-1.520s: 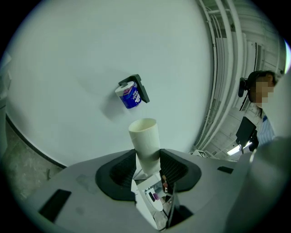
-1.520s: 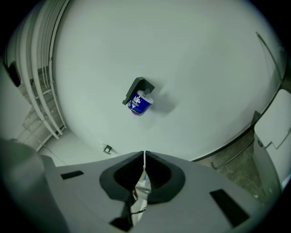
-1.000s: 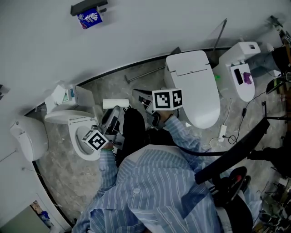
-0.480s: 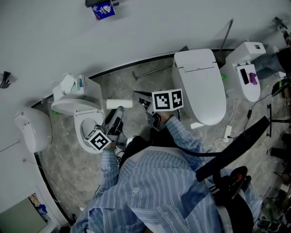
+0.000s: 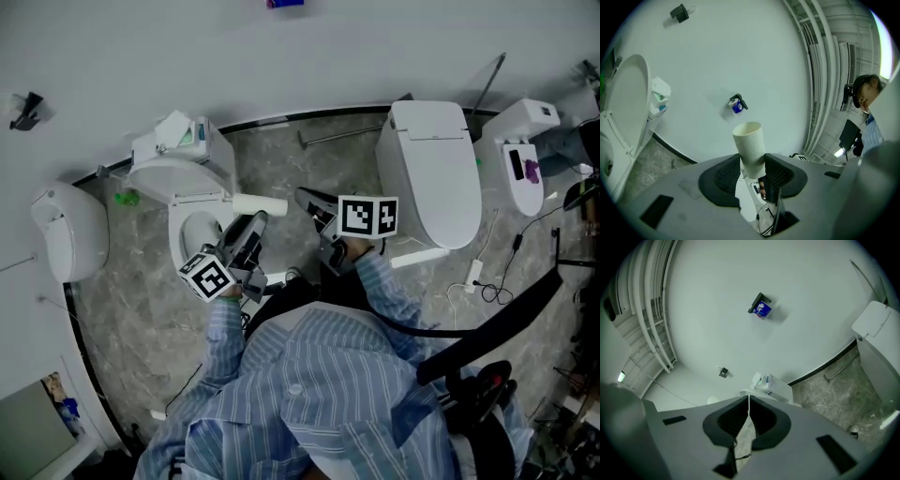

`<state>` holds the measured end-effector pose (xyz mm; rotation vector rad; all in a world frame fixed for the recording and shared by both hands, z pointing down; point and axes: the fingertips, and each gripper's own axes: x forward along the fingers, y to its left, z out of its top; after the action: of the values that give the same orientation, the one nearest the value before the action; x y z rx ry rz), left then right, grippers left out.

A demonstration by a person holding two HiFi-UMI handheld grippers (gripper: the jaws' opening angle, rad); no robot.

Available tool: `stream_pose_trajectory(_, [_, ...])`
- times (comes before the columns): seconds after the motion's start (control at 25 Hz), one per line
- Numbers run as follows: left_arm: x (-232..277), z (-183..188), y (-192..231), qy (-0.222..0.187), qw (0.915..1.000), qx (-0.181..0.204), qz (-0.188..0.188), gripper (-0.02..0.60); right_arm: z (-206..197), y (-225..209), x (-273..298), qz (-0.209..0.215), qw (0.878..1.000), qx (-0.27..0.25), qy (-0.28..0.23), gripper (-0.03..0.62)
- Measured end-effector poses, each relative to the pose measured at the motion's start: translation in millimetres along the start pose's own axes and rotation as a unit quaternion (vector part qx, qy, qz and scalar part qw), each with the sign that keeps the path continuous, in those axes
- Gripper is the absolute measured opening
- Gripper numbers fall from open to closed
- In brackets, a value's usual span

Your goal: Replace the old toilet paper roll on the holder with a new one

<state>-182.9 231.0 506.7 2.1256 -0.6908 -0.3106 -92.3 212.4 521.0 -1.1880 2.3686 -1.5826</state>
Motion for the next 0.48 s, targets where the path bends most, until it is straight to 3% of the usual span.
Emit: stream_pose_trajectory(0.48, [-70,-10,9,0.013,0.9995,-0.009,-0.027,0.166,-74,30,0,-0.032,0.999,0.006,-0.024,0.015])
